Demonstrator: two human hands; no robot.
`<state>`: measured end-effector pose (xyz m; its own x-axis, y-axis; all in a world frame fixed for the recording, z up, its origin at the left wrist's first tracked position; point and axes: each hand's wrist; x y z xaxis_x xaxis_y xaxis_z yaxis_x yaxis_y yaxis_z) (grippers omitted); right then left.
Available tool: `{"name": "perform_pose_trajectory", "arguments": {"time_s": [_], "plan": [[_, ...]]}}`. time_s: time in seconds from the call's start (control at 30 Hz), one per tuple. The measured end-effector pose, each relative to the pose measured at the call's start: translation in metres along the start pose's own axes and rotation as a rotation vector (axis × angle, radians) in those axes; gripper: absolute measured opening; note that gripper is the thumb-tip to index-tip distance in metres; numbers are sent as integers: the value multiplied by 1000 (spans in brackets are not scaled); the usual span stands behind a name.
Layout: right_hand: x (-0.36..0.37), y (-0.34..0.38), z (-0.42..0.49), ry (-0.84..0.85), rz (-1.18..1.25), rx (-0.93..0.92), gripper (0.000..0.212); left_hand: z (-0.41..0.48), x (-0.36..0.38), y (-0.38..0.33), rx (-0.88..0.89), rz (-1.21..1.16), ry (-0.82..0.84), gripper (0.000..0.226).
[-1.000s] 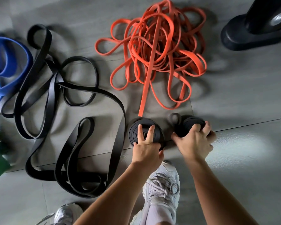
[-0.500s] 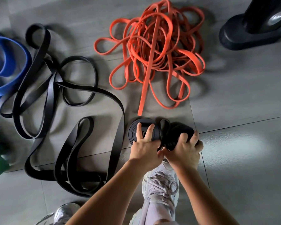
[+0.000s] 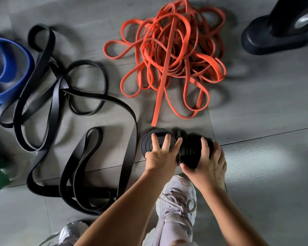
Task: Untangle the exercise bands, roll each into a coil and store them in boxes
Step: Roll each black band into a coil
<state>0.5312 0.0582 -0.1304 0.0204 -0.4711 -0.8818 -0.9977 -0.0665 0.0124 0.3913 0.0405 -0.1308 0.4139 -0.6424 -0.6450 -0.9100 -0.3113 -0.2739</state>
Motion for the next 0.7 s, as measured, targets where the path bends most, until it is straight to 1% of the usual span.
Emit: {"name": "perform_pose_trajectory", "arguments": {"time_s": [0.07,0.13,0.2,0.23,0.27,0.3,0.33,0.4,0.47,0.5,0.57,0.6,0.63,0.7], "plan": [[-1,2,-2,-86,18,-61,96,-6,-1,9,45,-18,-47,72],[-3,8,-6,-184,35,-195,83,-19,-1,27,121,-71,-116,68],[-1,20,-10,-229,27,-372,77,-35,0,47,197,-191,-248,63],[0,27,-12,-226,9,-456,77,-43,3,56,219,-240,-348,60],[2,36,-14,-215,-15,-536,80,-51,7,65,203,-264,-442,59],[4,44,-15,-203,-40,-617,82,-60,12,73,138,-281,-492,59],[5,53,-16,-192,-64,-699,82,-69,16,81,40,-310,-502,59],[7,67,-16,-171,-116,-846,79,-82,23,92,-179,-405,-439,59],[8,81,-13,-173,-190,-957,71,-87,29,98,-374,-444,-274,60],[9,87,-12,-201,-225,-1003,65,-88,32,99,-438,-430,-209,62],[10,100,-8,-229,-293,-1073,51,-88,36,100,-537,-432,-139,61],[9,106,-6,-222,-324,-1090,48,-88,37,102,-588,-447,-119,56],[5,113,-3,-191,-352,-1094,46,-88,37,103,-621,-452,-83,47],[-5,121,-1,-78,-416,-1090,55,-90,33,106,-589,-465,2,27]]}}
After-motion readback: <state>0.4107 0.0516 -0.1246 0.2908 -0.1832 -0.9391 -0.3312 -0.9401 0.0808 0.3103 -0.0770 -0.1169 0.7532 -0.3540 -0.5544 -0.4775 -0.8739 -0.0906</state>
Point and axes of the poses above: each hand's wrist, its own z-axis towards the middle knuckle, its own x-axis out of the palm, y = z × x, and after that the axes turned 11 degrees about -z, right-handed
